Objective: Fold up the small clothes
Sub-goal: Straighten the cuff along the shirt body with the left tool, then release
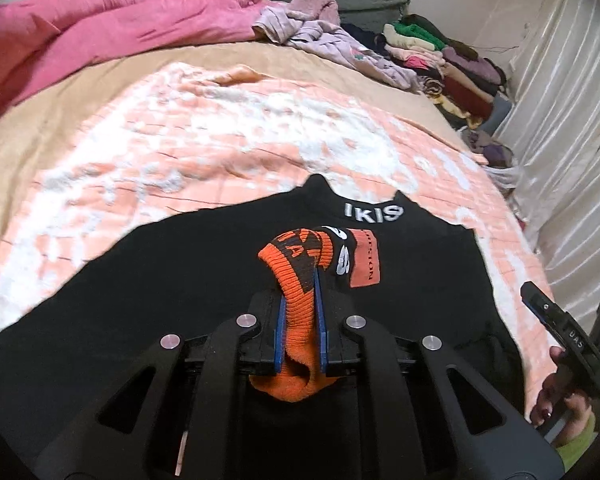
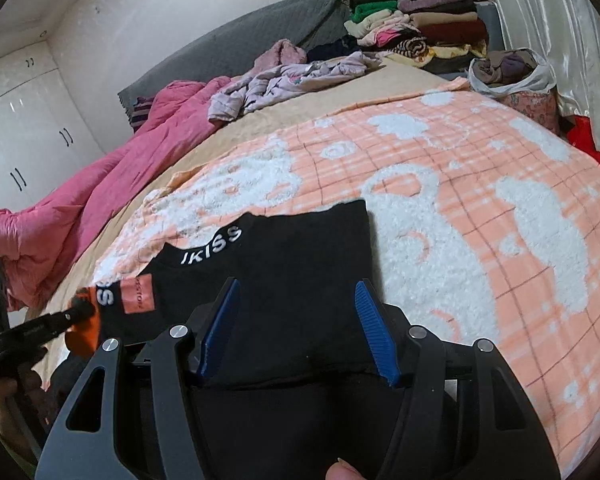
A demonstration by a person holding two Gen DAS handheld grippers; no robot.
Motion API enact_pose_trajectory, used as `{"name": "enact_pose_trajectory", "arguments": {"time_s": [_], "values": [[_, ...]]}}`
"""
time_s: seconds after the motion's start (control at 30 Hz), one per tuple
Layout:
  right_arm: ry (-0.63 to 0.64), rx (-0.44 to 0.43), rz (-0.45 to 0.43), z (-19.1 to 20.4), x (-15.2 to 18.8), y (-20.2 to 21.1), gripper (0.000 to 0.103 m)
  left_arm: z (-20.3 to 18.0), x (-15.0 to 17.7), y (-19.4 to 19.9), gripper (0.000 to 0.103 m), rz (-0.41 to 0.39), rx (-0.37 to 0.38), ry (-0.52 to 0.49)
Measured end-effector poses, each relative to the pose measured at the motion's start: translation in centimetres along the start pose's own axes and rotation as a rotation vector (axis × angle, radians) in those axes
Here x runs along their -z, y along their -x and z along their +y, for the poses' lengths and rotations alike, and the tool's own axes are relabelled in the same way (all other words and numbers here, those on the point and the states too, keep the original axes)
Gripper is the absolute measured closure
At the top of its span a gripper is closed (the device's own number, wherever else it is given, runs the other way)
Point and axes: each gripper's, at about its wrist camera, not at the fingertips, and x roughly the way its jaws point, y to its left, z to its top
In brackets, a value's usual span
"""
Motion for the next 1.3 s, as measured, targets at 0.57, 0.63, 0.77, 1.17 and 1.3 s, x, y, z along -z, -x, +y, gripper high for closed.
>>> {"name": "enact_pose_trajectory", "arguments": {"time_s": [0.57, 0.63, 0.77, 1.17, 1.3], "values": [[0.170, 0.028, 0.117, 4.0, 1.9, -3.8, 0.045, -1.0, 1.4, -1.1, 0.084, 0.056, -0.067, -0.105], [0.188, 0.038, 0.130, 4.5, 2.2, -4.3, 0.044, -1.1, 2.2, -2.6, 0.084, 0.106, -0.085, -0.114], [0.220, 0.073, 0.163, 4.6, 2.7, -5.1, 0.040, 0.3, 3.6, -4.3, 0.079, 0.154, -0.110, -0.084], [0.182, 0.120, 0.216, 2.5, 3.7, -6.0, 0.039, 1.1, 4.3, -2.8, 0.070, 0.129, -0.074, -0.057], [0.190, 0.106, 0.202, 3.0, 3.6, -5.0, 0.031, 1.1, 4.2, -1.9, 0.068, 0.118, -0.074, -0.054]]}}
